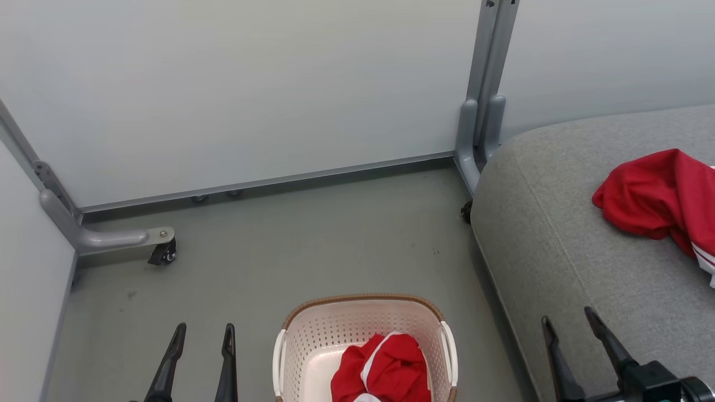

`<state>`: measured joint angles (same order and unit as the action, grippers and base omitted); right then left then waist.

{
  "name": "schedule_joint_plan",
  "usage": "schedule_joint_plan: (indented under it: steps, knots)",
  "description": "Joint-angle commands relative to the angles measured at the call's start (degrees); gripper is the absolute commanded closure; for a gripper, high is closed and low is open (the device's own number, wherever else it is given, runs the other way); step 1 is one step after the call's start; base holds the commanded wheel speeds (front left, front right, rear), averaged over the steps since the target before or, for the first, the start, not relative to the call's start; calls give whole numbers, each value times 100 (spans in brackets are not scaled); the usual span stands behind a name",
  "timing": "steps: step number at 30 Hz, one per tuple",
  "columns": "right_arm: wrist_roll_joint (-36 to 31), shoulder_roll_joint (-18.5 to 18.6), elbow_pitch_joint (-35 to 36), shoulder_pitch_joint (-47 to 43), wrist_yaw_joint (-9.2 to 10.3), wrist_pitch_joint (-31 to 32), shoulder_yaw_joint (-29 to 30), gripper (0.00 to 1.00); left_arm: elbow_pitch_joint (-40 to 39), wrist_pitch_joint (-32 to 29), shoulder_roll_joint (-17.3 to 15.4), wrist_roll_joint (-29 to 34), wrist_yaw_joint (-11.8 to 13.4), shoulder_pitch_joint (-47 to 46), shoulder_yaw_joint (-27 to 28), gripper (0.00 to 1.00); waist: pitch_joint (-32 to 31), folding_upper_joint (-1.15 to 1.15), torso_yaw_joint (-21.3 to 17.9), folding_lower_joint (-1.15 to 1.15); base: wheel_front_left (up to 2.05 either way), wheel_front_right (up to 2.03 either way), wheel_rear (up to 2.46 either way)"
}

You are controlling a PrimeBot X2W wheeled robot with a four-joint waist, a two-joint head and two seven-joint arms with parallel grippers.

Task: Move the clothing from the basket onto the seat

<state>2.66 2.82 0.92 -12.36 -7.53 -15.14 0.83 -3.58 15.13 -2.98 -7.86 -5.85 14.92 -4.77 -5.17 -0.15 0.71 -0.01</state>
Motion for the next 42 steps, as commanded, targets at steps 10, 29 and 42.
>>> schedule_joint_plan:
  steps: [10, 29, 42]
  knots:
    - [41, 16, -157, 135, 8, -1, -42, 0, 164, 2, 8, 92, -79, -66, 4, 0, 22, 15, -108, 1, 0, 0, 0]
    - [27, 16, -192, 134, 8, -1, -119, 0, 304, 3, 8, 93, -23, -152, -106, 0, -28, 15, -132, 1, 0, 0, 0]
    - [-2, 16, -147, 145, 8, -1, -151, 0, 388, 3, 8, 90, 34, -201, -206, 0, 139, 15, -178, 1, 0, 0, 0]
